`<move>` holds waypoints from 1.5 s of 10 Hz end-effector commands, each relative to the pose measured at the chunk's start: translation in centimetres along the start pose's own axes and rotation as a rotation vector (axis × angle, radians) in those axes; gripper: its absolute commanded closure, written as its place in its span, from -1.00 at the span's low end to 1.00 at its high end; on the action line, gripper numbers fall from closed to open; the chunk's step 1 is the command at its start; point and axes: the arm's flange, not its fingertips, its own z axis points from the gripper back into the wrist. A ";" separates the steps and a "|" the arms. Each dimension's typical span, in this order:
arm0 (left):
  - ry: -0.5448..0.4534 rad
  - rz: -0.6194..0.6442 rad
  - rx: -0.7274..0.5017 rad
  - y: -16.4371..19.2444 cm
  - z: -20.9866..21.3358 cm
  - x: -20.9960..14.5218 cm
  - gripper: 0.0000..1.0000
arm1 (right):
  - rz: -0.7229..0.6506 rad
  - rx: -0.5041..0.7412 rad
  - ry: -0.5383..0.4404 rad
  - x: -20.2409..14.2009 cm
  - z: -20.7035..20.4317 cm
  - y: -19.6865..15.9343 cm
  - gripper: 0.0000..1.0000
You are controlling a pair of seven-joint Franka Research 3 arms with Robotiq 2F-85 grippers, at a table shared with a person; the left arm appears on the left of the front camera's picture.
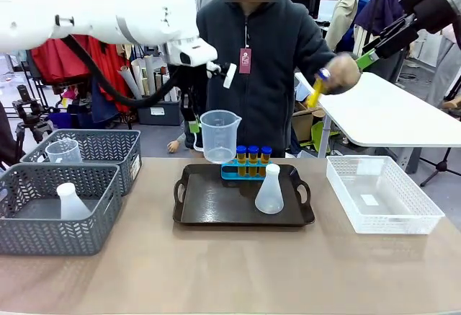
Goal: Prepare the laboratory tools.
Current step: Pick up one Large Measuring Cup and place it on the Handle tray.
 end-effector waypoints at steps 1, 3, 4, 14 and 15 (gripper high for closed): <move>0.024 -0.043 0.042 -2.0 -2.3 -0.2 1.00 | 0.006 0.003 -0.007 0.1 0.1 0.0 -1.00; 0.037 -0.053 0.075 -3.0 -4.8 0.2 1.00 | 0.006 0.003 -0.007 0.1 0.1 0.0 -1.00; 0.034 -0.055 0.087 -3.6 -5.9 0.5 1.00 | 0.006 0.003 -0.007 0.1 0.1 0.0 -1.00; 0.026 -0.017 -0.001 -1.7 -14.5 0.4 1.00 | 0.006 0.003 -0.007 0.1 0.1 0.0 -1.00; 0.027 -0.012 -0.005 -1.2 -14.8 0.1 1.00 | 0.006 0.003 -0.007 0.1 0.1 0.0 -1.00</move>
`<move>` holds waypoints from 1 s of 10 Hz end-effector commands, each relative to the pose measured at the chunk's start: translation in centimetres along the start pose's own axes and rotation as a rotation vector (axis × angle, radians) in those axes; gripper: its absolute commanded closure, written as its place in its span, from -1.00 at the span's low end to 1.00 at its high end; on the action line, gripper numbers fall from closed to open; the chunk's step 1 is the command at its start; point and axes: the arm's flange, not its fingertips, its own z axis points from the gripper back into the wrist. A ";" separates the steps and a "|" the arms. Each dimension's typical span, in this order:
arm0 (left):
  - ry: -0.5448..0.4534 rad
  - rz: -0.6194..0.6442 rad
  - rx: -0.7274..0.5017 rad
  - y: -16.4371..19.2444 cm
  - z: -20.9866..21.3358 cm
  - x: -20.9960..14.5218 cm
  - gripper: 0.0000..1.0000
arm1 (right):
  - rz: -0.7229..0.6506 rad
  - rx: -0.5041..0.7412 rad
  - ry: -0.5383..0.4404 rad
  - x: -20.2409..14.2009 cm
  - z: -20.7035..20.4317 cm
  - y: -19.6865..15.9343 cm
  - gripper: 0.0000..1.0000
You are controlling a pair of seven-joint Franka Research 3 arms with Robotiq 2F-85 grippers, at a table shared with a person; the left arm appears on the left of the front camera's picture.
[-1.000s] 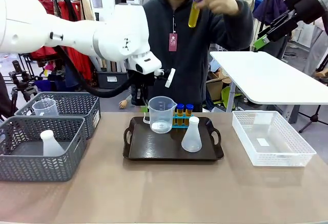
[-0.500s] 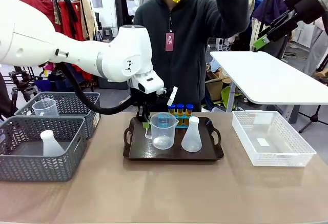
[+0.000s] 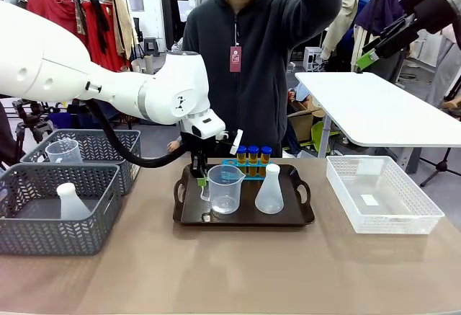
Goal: Prepare the laboratory tools.
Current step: Pick up one Large Measuring Cup and place it on the Handle tray.
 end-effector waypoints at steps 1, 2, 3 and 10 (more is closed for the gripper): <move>0.012 0.030 0.007 0.8 0.1 -0.1 1.00 | 0.006 0.003 -0.007 0.1 0.1 0.0 -1.00; 0.012 0.039 0.007 0.8 0.0 -0.1 1.00 | 0.006 0.003 -0.007 0.1 0.1 0.0 -1.00; 0.015 0.048 0.009 1.0 -0.1 -0.2 1.00 | 0.006 0.003 -0.007 0.1 0.1 0.0 -1.00; 0.013 0.084 0.032 0.8 1.3 -1.1 -1.00 | 0.006 0.003 -0.007 0.1 0.1 0.0 -1.00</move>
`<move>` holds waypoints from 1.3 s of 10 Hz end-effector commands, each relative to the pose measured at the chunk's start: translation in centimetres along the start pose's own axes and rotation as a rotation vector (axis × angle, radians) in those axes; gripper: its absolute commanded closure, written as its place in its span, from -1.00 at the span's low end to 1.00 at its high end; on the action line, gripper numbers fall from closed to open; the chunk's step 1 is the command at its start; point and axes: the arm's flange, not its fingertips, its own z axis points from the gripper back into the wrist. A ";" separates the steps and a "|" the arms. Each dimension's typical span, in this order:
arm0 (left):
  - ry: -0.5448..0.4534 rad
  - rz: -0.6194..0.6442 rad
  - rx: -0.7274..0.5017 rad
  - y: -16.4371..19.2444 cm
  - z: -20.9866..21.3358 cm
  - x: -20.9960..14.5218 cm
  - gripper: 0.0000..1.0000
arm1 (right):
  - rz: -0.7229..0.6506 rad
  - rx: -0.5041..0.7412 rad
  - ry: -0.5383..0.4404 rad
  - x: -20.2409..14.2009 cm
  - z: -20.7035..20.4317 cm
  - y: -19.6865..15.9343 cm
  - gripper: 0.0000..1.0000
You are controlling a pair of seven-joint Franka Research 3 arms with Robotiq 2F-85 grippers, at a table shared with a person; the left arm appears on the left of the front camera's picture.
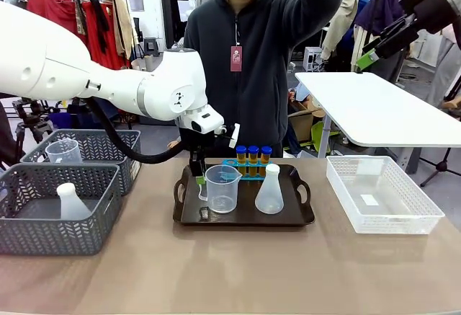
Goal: Prepare the laboratory tools.
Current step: Pick up one Large Measuring Cup and place it on the Handle tray.
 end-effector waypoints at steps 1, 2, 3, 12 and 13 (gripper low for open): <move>0.015 0.023 0.018 -0.6 0.8 -0.7 -1.00 | 0.006 0.003 -0.007 0.1 0.1 0.0 -1.00; 0.013 0.027 0.016 -0.6 1.0 -0.9 -1.00 | 0.006 0.003 -0.007 0.1 0.1 0.0 -1.00; 0.012 0.027 0.018 -1.0 1.5 -1.0 -1.00 | 0.006 0.003 -0.007 0.1 0.1 0.0 -1.00; -0.025 0.088 -0.032 -2.7 5.8 -2.4 -1.00 | 0.006 0.003 -0.007 0.1 0.1 0.0 -1.00; -0.021 0.115 -0.027 -3.1 6.8 -2.8 -1.00 | 0.006 0.003 -0.007 0.1 0.1 0.0 -1.00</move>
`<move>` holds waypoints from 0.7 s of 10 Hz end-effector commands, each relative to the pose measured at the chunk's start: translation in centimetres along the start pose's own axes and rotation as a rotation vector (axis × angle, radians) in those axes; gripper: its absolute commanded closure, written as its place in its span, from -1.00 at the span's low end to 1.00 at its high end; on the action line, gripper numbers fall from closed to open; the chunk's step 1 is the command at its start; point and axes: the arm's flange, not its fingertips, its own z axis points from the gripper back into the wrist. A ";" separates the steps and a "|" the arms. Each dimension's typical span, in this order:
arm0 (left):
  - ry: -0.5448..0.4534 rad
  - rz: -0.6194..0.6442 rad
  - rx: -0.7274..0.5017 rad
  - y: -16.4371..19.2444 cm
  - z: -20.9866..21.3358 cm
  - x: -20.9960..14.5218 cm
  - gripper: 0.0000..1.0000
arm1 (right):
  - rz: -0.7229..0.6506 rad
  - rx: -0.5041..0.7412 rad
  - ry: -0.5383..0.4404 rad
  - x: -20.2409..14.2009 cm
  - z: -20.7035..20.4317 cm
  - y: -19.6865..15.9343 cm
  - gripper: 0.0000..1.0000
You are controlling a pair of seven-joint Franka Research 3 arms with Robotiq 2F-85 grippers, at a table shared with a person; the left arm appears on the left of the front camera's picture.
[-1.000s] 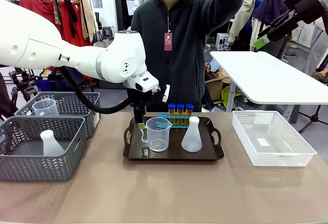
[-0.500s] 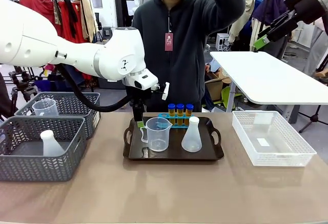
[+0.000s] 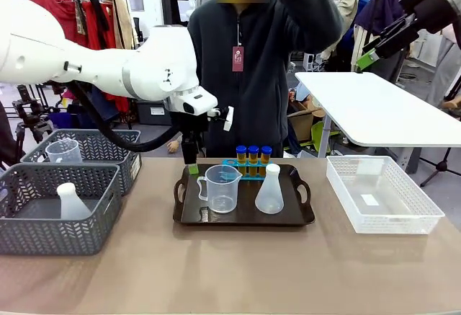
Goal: Prepare the laboratory tools.
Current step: Pick up one Large Measuring Cup and place it on the Handle tray.
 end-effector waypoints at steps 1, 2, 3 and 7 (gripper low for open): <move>-0.006 0.056 -0.010 -1.6 2.1 -2.0 -1.00 | 0.006 0.003 -0.007 0.1 0.1 0.0 -1.00; -0.003 0.084 -0.042 -2.2 3.4 -2.4 -1.00 | 0.006 0.003 -0.007 0.1 0.1 0.0 -1.00; -0.013 0.114 -0.036 -2.7 4.7 -3.0 -1.00 | 0.006 0.003 -0.007 0.1 0.1 0.0 -1.00; 0.026 0.210 0.001 -4.2 9.4 -4.9 -1.00 | 0.006 0.003 -0.007 0.1 0.1 0.0 -1.00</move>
